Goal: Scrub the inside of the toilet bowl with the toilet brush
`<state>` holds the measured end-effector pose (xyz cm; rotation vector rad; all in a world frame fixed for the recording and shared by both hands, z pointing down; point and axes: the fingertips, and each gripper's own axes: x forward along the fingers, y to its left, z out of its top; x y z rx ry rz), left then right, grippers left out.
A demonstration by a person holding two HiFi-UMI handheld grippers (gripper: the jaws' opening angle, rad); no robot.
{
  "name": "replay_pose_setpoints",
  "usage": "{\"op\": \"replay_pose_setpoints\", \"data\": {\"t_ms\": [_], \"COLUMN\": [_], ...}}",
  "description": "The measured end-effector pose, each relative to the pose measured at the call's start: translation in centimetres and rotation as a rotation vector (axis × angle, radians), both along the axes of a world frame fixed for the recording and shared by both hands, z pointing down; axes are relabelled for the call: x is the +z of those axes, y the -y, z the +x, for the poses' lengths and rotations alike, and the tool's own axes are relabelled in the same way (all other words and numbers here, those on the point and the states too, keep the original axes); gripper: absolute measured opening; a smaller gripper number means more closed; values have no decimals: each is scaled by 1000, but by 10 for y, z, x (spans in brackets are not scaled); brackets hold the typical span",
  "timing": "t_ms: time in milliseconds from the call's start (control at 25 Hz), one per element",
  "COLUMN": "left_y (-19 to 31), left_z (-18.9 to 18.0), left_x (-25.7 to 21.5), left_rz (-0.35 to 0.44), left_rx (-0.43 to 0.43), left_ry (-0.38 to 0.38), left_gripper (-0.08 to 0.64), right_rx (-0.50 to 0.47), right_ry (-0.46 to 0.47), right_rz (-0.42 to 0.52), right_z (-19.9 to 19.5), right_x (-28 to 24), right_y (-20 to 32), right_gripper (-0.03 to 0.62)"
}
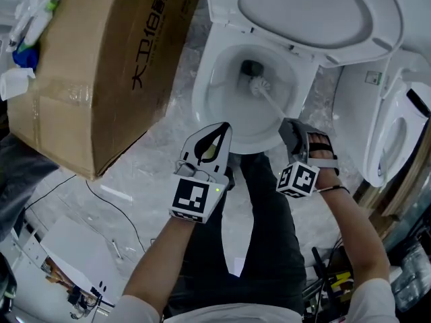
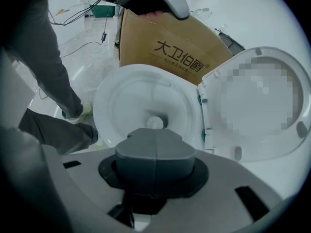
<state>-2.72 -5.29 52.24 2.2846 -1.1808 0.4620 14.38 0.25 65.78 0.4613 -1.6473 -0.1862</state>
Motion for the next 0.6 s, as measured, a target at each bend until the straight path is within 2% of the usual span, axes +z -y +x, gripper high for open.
{"op": "replay_pose_setpoints", "data": {"t_ms": [240,440,600], "left_y": [-10,-16,-15], "left_z": [-14,-26,-35], "left_x": [-2,0,4], "left_rz": [-3,-6,-2], "left_rx": [-2,-2,-4], "left_ry": [1,4,4], "left_gripper": [6,6,6], "right_rx": [62,134,206], "right_ry": [70,118,114], "right_rz": [-54,-56,-55], "right_z": [-42,-83,-93], "right_x": [-4,-6,4], "right_y": [-34,-31,-19], "right_gripper": [156,156,156]}}
